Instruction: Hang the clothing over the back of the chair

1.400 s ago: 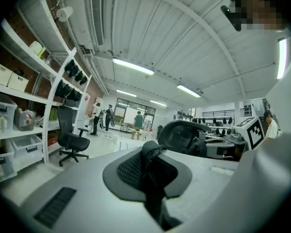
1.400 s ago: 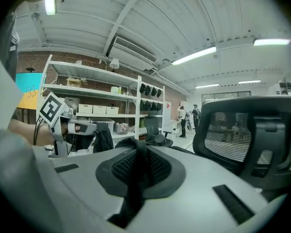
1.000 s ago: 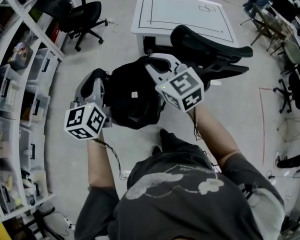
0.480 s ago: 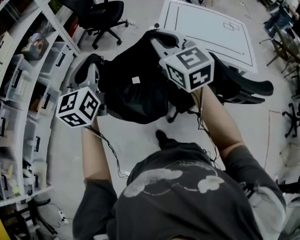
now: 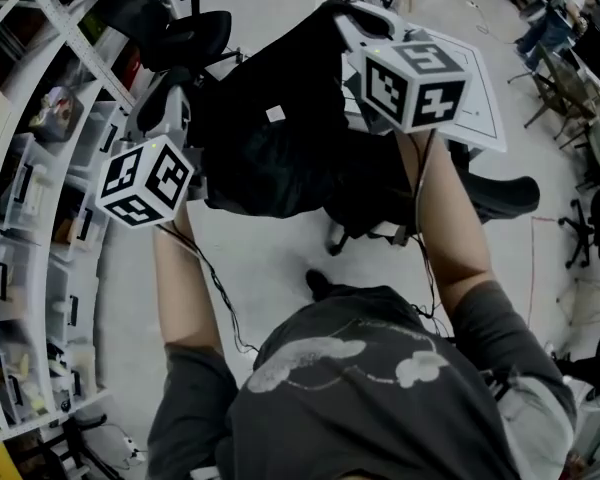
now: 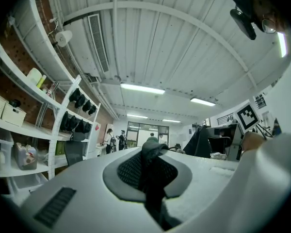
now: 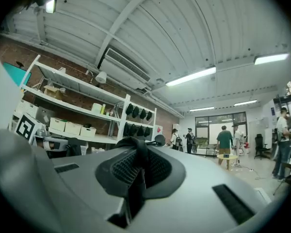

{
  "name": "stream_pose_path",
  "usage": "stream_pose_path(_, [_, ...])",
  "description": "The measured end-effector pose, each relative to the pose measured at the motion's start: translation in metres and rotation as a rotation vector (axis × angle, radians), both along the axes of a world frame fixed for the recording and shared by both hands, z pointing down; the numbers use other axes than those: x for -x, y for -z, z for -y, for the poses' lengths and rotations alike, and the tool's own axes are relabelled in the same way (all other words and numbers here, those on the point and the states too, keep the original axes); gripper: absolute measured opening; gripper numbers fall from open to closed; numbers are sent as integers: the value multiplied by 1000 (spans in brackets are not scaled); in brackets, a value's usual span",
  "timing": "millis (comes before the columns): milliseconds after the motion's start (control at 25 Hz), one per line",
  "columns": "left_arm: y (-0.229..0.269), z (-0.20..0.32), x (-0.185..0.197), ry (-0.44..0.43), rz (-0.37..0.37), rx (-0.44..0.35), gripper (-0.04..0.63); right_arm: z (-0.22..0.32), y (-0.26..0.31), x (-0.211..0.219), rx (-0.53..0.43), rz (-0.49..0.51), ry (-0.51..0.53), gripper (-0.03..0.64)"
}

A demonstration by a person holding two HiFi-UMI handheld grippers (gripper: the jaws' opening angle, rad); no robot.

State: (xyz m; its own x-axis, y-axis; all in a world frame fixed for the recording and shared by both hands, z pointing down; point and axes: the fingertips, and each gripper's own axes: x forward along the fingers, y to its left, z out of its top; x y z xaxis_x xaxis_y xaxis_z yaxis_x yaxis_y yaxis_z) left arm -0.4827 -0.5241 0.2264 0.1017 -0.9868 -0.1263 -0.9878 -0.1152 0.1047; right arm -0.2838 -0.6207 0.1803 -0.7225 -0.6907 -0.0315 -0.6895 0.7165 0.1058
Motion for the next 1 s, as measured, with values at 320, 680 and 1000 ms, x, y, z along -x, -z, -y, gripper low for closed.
stream_pose_path(320, [9,40,-72,-164,28,3,3,12,22,-112,2,0,-196,-3])
stream_pose_path(680, [20,67,-180,-370,63,15,3,-2,42,-278,-14,63,-452,-3])
stream_pose_path(1000, [44,71,-261,-480,114,-24,3,-35,50,-382,-49,101,-587,-3])
